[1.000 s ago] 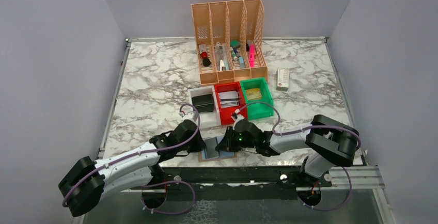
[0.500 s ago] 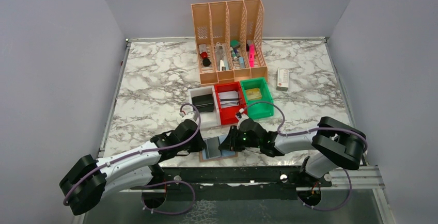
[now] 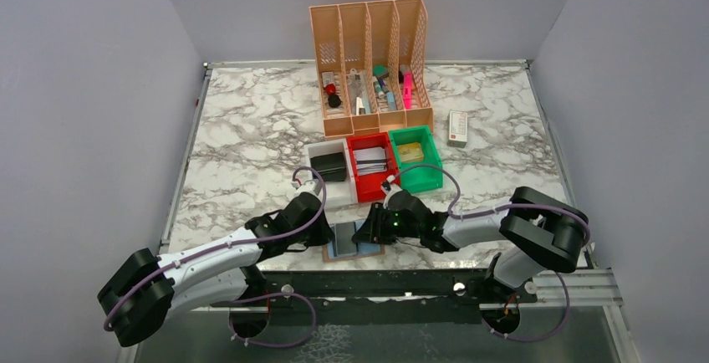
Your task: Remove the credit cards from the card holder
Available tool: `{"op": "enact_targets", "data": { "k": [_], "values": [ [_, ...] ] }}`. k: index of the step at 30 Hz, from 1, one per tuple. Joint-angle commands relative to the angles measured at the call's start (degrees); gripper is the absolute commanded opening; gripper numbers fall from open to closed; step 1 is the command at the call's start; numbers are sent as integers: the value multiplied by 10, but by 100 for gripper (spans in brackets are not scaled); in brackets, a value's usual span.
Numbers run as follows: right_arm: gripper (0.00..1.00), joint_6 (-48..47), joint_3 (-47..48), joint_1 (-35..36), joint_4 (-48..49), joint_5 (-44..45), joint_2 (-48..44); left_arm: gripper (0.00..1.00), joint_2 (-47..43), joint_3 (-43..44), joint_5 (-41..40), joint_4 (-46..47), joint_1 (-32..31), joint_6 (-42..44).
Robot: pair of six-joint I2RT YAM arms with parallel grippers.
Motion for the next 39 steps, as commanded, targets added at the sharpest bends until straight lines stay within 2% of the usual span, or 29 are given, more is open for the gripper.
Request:
{"op": "enact_targets", "data": {
  "k": [1,7,14,16,21,26,34,37,39],
  "values": [
    [36,-8,0,-12,6,-4,-1,13,5,1,8,-26,-5,6],
    [35,-16,12,-17,18,-30,12,13,0,1,8,-26,-7,6],
    [26,-22,20,-17,40,-59,33,12,-7,-4,8,-26,-8,6],
    [20,-26,23,-17,47,-71,35,12,-9,-5,7,-26,-7,5],
    [11,-23,13,-17,34,-48,18,12,-10,-6,7,-26,-7,5],
    [15,-26,5,-19,34,-59,4,13,-9,-7,5,-26,-8,5],
    [20,-4,-9,-22,91,-98,21,12,-7,-6,7,-25,-8,6],
    [19,1,-12,-24,93,-99,21,12,-11,-10,7,-25,-8,4],
    [14,5,-19,-27,100,-101,20,12,-14,-11,8,-25,-9,2]
  ]
}}
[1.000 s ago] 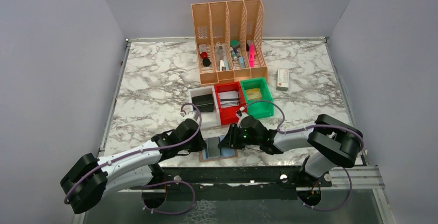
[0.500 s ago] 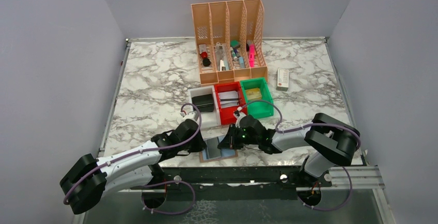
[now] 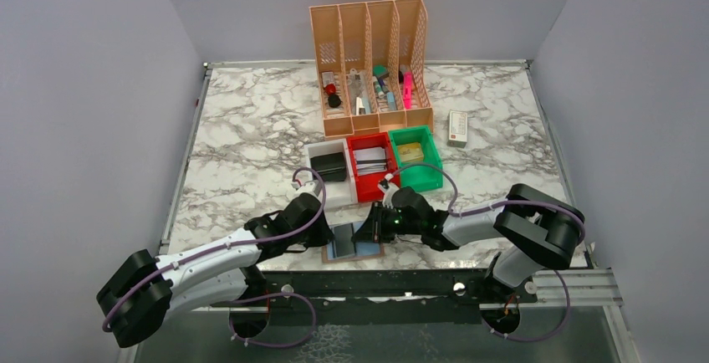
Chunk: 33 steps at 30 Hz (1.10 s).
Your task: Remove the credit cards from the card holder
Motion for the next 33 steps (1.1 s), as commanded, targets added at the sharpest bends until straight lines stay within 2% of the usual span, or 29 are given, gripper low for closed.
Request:
{"op": "enact_targets", "data": {
  "k": [1,4,9,18,26,30,33],
  "values": [
    [12,15,-15,-8,44,-23,3,12,-7,-11,8,-18,-5,2],
    [6,16,-17,-12,50,-31,5,12,-5,-9,7,-18,-4,4],
    [2,18,-20,-17,50,-32,9,12,4,-4,7,-17,-4,7],
    [1,4,-38,-38,-6,-4,-40,12,3,-7,8,-17,-5,6],
    [2,-23,-42,-47,-105,49,-121,12,9,-4,6,-13,-5,8],
    [5,-17,-48,-47,-88,36,-115,12,16,-3,9,-6,-5,8],
    [14,-17,-45,-47,-53,9,-88,12,19,-3,11,-6,-5,9]
  ]
}}
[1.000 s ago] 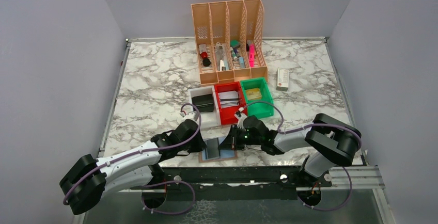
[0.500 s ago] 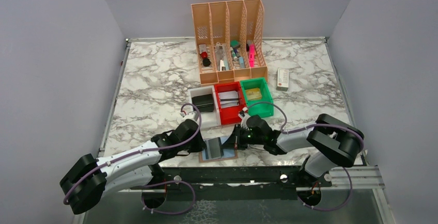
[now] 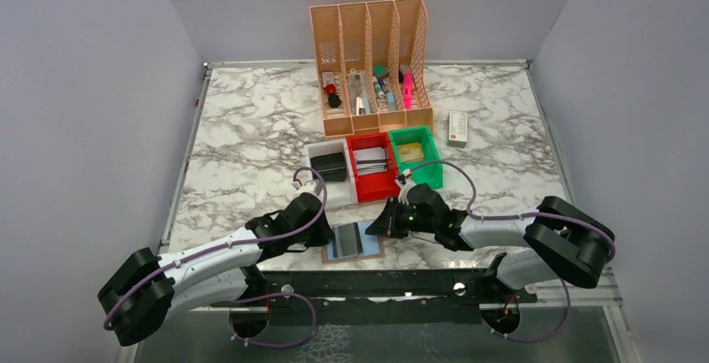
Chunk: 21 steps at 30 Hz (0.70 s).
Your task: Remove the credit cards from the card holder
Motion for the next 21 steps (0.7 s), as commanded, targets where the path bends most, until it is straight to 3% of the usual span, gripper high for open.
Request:
{"op": "enact_targets", "data": {
  "k": [1,13,21],
  "values": [
    [17,-8,-1,-3,32,-23,33,12,12,-2,12,-14,-4,9],
    [32,-16,6,-3,83,-56,88,12,19,0,11,-11,-5,7],
    [37,-15,11,-3,96,-71,107,12,36,4,15,0,-7,12]
  ]
}}
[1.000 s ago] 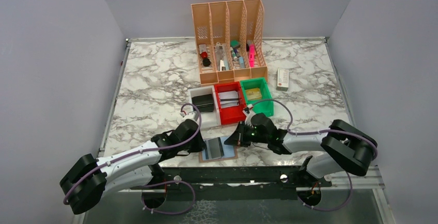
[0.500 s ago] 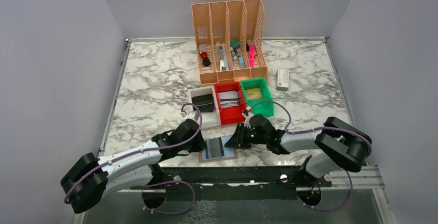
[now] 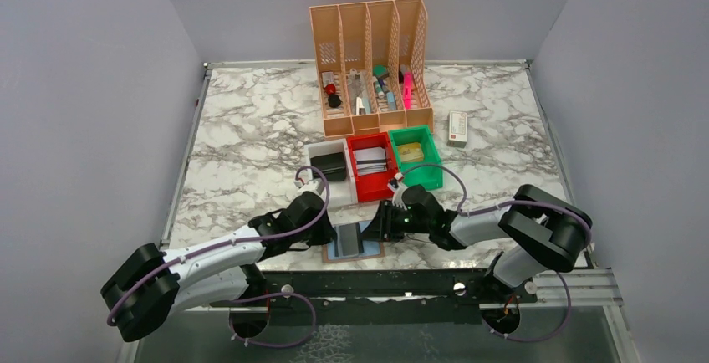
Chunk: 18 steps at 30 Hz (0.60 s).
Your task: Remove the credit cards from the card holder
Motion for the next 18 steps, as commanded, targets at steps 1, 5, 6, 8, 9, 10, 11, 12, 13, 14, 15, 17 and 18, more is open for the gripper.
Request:
{"op": "enact_targets", "data": {
  "k": [1,5,6,8,9,10,11,12,13,14,15,17,18],
  "values": [
    [38,-3,11,-3,25,-23,22,12,14,-1,12,-19,-6,11],
    [38,1,10,-3,46,-36,39,12,7,-5,13,-18,-7,9],
    [38,2,11,-3,50,-41,41,11,4,-6,13,-18,-7,9],
    [38,1,14,-3,59,-49,49,11,1,-7,11,-18,-7,9],
    [38,0,16,-3,63,-54,52,11,0,-7,12,-18,-7,8],
    [38,-1,17,-3,67,-58,55,12,0,-7,12,-19,-7,8],
    [38,-2,19,-3,71,-62,59,12,1,-7,12,-19,-7,8],
    [38,-3,20,-3,74,-65,63,12,1,-7,11,-19,-7,8],
    [38,-4,22,-3,77,-67,66,12,2,-6,11,-18,-8,9],
    [38,-4,24,-3,79,-67,69,11,3,-6,11,-18,-8,9],
    [38,-4,25,-3,79,-68,73,11,3,-6,11,-18,-8,9],
    [37,-4,28,-3,80,-69,81,11,3,-6,13,-18,-8,10],
    [33,-3,29,-3,82,-71,85,11,2,-6,12,-18,-8,10]
  ]
}}
